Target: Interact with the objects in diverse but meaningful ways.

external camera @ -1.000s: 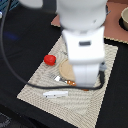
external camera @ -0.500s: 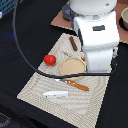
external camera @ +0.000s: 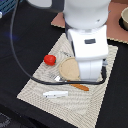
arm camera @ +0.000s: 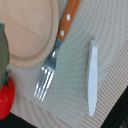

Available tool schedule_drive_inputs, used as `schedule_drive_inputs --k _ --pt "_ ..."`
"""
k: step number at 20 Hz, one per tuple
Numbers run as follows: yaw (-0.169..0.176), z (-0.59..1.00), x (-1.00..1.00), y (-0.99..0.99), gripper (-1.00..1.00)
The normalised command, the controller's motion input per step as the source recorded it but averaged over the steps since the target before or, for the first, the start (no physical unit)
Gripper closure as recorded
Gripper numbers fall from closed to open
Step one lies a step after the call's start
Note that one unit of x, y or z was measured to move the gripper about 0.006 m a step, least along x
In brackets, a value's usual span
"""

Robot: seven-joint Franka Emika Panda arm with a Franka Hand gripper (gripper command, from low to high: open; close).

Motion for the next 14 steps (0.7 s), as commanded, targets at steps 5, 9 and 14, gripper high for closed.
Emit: schedule_drive_inputs --k 5,9,14 --pt "0.072 0.15 -0.06 0.67 -1.00" --pt "0.085 0.08 -0.01 0.82 -1.00" --pt "0.059 -0.01 -0.15 0.82 -1.00"
